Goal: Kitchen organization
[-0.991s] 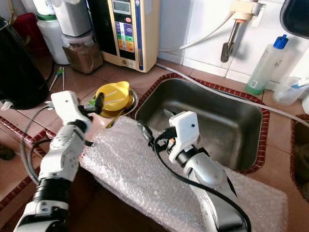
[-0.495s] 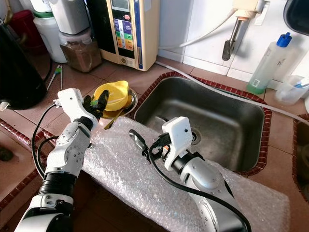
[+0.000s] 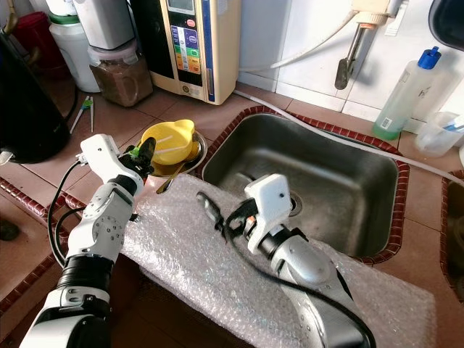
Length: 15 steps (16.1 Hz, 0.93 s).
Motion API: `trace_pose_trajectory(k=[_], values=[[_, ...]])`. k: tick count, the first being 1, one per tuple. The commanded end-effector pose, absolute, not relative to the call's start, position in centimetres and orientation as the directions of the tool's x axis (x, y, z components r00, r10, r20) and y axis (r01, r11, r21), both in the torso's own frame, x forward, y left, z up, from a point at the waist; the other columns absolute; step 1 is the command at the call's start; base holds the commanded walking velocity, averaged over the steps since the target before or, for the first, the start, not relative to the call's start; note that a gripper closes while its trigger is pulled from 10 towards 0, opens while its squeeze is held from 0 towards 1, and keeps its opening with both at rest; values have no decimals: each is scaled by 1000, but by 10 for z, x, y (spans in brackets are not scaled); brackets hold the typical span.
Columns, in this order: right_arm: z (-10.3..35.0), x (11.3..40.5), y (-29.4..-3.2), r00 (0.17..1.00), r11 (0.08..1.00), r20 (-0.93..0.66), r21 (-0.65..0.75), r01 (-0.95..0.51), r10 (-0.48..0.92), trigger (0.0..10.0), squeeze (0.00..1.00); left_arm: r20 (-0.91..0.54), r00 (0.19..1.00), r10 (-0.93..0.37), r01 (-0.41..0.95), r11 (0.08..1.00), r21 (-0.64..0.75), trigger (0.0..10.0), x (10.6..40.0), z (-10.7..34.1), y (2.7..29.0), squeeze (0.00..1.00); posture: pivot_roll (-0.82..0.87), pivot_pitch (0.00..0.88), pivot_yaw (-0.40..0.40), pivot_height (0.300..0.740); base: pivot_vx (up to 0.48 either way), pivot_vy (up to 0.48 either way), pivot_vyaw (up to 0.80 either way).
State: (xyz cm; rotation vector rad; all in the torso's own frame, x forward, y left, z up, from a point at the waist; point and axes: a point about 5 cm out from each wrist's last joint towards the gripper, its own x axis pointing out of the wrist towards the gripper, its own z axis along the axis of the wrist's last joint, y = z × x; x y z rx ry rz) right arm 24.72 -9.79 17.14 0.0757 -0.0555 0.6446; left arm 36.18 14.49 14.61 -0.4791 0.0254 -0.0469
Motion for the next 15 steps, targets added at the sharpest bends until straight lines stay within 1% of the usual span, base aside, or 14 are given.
trace_pose_trajectory(k=[1, 4, 7, 12, 15], values=[[172, 250, -103, 813, 811, 72, 62, -582, 578, 10000, 0, -12, 999, -41, 30, 883, -469, 0, 364, 150, 146, 0, -141, 84, 39, 740, 0, 0, 0], [172, 252, -104, 823, 822, 70, 57, -567, 563, 10000, 0, -7, 1000, -27, 21, 874, -485, 0, 364, 152, 148, 0, -139, 83, 38, 740, 0, 0, 0], [167, 250, -99, 809, 806, 49, 66, -588, 586, 10000, 0, -30, 1000, -9, -8, 853, -521, 0, 361, 148, 154, 0, -126, 79, 39, 740, 0, 0, 0], [166, 252, -99, 801, 798, 48, 62, -599, 597, 10000, 0, -32, 999, 28, -41, 837, -546, 0, 353, 149, 167, 0, -109, 71, 32, 740, 0, 0, 0], [166, 253, -99, 802, 800, 49, 61, -597, 595, 10000, 0, 0, 1000, -1, 1, 832, -554, 0, 351, 158, 166, 0, -103, 68, 30, 740, 0, 0, 0]])
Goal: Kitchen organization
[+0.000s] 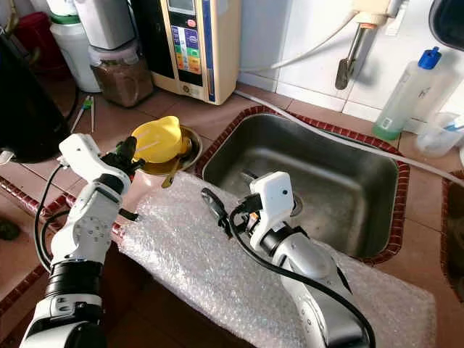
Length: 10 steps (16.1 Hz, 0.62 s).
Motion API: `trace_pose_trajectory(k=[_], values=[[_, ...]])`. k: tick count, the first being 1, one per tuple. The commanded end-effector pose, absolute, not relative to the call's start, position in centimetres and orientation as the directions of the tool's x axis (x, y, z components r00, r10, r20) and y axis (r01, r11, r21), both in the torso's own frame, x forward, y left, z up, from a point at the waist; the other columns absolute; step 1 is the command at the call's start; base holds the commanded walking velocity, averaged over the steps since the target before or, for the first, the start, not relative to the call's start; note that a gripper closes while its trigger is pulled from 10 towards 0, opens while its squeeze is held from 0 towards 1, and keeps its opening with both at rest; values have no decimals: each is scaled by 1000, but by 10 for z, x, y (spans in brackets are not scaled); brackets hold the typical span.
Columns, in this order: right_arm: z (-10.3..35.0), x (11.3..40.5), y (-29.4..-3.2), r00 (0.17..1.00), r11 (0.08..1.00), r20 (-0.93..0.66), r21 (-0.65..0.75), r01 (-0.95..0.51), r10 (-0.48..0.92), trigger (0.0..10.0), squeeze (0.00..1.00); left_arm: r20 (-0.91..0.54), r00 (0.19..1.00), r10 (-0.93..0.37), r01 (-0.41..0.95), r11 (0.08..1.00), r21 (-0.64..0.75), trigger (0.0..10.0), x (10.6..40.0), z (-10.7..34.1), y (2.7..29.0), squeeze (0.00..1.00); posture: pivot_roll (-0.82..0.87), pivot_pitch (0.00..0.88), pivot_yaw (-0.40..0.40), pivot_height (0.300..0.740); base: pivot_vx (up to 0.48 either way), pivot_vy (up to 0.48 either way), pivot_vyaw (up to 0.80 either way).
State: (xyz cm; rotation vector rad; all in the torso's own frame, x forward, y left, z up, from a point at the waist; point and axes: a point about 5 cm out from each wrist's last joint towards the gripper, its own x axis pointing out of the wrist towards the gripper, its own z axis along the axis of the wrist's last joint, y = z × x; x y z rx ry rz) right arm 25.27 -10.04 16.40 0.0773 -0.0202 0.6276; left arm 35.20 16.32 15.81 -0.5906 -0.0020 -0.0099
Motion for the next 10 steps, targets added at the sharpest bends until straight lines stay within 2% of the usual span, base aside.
trace_pose_trajectory(k=[1, 3, 5, 7, 10], values=[[165, 255, -99, 807, 804, 50, 64, -591, 589, 10000, 0, 35, 999, -39, 52, 835, -547, 0, 350, 165, 165, 0, -99, 67, 31, 740, 0, 0, 0], [164, 255, -99, 811, 808, 50, 67, -585, 583, 10000, 0, 52, 998, -32, 55, 849, -525, 0, 349, 171, 169, 0, -100, 68, 33, 740, 0, 0, 0], [163, 255, -100, 813, 810, 49, 72, -582, 580, 10000, 0, 85, 993, -79, 110, 876, -470, 0, 347, 178, 167, 0, -102, 69, 32, 740, 0, 0, 0], [162, 255, -101, 811, 807, 49, 78, -585, 583, 10000, 0, 151, 966, -209, 254, 874, -415, 0, 343, 191, 157, 0, -102, 69, 31, 740, 0, 0, 0], [163, 256, -102, 810, 808, 55, 64, -586, 584, 10000, 0, 185, 927, -328, 374, 854, -362, 0, 340, 199, 146, 0, -103, 65, 29, 740, 0, 0, 0]])
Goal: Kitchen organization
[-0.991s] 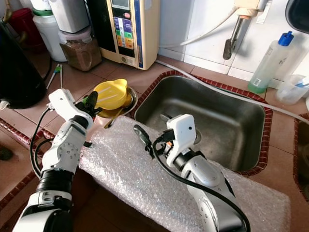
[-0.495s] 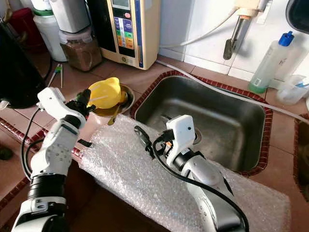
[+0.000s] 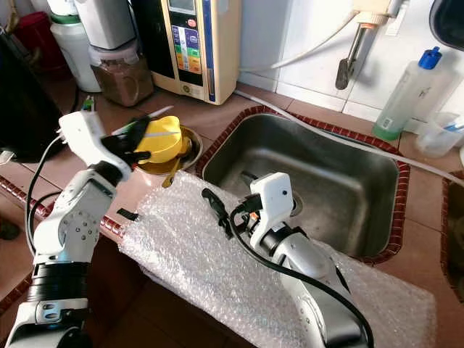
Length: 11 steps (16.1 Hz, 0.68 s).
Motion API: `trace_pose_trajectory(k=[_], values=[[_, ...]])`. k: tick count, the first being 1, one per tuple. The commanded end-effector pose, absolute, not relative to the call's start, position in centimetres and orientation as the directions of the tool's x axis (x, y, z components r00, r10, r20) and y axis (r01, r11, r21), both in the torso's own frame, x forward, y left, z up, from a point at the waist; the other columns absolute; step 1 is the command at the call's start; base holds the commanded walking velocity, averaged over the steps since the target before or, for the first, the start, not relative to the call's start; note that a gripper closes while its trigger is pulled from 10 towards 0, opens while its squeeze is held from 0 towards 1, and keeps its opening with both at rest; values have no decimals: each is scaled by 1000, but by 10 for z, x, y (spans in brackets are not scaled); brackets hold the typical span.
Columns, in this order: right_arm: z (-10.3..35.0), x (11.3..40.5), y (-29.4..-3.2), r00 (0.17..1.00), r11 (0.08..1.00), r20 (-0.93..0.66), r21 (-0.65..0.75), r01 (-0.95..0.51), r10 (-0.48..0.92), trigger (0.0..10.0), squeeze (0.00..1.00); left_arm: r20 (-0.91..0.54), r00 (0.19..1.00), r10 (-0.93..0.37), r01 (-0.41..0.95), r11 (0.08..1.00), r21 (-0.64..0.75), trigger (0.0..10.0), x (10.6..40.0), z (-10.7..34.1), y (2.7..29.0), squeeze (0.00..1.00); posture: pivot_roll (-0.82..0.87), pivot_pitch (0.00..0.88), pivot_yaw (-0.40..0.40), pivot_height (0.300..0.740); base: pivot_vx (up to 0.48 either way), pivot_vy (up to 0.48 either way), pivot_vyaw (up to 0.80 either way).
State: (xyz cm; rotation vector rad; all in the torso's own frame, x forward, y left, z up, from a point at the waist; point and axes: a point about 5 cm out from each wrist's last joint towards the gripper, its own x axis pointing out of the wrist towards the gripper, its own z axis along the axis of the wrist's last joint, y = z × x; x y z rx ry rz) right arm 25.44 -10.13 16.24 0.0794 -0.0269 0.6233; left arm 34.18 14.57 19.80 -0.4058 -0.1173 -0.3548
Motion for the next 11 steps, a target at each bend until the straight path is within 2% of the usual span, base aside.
trace_pose_trajectory(k=[1, 4, 5, 9, 10, 11], values=[[164, 257, -103, 812, 811, 57, 51, -583, 580, 10000, 0, 191, 909, -370, 414, 851, -323, 0, 339, 201, 142, 0, -104, 65, 27, 740, 0, 0, 0], [167, 260, -110, 832, 834, 84, 6, -552, 549, 10000, 0, 209, 862, -462, 506, 807, -305, 0, 335, 208, 131, 0, -106, 65, 27, 740, 0, 0, 0], [170, 262, -115, 841, 847, 100, -59, -528, 531, 10000, 0, 210, 808, -550, 589, 751, -299, 0, 330, 211, 123, 0, -110, 64, 24, 740, 0, 0, 0], [169, 265, -125, 858, 847, 100, -249, -469, 504, 10000, 0, 198, 730, -654, 682, 678, -272, 0, 323, 212, 110, 0, -113, 64, 21, 740, 0, 0, 0], [170, 269, -132, 873, 854, 115, -303, -423, 474, 10000, 0, 188, 689, -700, 722, 639, -266, 0, 318, 212, 101, 0, -115, 65, 18, 740, 0, 0, 0], [170, 269, -132, 873, 854, 115, -303, -423, 474, 10000, 0, 188, 689, -700, 722, 639, -266, 0, 318, 212, 101, 0, -115, 65, 18, 740, 0, 0, 0]])
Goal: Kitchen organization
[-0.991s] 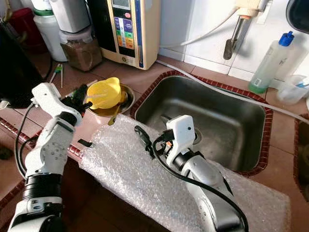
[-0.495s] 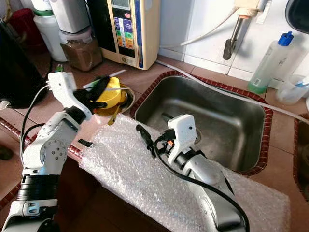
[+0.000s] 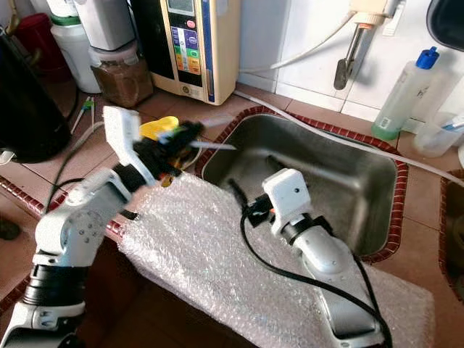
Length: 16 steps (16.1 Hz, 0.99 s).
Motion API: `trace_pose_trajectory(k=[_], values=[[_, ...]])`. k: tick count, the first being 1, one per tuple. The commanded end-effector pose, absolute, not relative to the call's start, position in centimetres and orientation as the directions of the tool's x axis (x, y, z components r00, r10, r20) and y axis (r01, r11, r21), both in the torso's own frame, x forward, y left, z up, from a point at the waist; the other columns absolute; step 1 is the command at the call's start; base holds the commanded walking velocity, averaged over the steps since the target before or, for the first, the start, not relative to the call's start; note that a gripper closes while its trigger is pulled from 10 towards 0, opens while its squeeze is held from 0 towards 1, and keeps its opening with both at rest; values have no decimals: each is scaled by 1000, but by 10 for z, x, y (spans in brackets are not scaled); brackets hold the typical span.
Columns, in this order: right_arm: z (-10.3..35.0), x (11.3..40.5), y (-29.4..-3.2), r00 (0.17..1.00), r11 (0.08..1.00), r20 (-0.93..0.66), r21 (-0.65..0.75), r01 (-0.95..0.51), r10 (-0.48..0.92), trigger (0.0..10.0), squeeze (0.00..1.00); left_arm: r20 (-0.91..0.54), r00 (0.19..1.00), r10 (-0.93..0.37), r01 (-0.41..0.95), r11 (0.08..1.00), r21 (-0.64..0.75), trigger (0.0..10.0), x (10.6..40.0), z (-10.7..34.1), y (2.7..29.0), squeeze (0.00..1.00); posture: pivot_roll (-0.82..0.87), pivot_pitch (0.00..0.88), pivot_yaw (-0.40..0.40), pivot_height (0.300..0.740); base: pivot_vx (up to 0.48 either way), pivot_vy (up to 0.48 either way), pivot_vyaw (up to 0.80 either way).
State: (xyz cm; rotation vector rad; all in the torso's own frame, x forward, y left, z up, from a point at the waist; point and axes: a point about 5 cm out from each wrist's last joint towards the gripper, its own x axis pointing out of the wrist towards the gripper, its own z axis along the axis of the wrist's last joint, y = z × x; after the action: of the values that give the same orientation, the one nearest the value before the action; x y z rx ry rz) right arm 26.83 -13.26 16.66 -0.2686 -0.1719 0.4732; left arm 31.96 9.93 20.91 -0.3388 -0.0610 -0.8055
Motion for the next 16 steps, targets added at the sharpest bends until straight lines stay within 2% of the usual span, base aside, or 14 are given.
trace_pose_trajectory(k=[1, 3, 5, 7, 11, 16], values=[[171, 271, -135, 877, 851, 121, -333, -406, 465, 10000, 0, 175, 660, -730, 746, 613, -258, 0, 314, 210, 94, 0, -117, 65, 17, 740, 0, 0, 0], [170, 271, -138, 874, 835, 120, -380, -397, 470, 10000, 0, 182, 638, -748, 763, 584, -276, 0, 308, 208, 80, 0, -118, 66, 12, 740, 0, 0, 0], [168, 271, -139, 870, 789, 130, -501, -356, 476, 10000, 0, 189, 612, -768, 782, 552, -288, 0, 302, 207, 66, 0, -117, 60, 8, 740, 0, 0, 0], [173, 279, -150, 893, 770, 194, -599, -219, 405, 10000, 0, 200, 610, -767, 784, 549, -289, 0, 298, 206, 51, 0, -116, 53, 3, 740, 0, 0, 0], [176, 283, -159, 900, 765, 211, -619, -179, 382, 10000, 0, 213, 627, -749, 773, 565, -290, 0, 297, 206, 47, 0, -119, 49, 4, 740, 0, 0, 0], [164, 287, -148, 862, 745, 168, -597, -297, 478, 10000, 0, 239, 649, -723, 757, 578, -306, 0, 301, 213, 48, 0, -108, 29, 2, 740, 0, 0, 0]])
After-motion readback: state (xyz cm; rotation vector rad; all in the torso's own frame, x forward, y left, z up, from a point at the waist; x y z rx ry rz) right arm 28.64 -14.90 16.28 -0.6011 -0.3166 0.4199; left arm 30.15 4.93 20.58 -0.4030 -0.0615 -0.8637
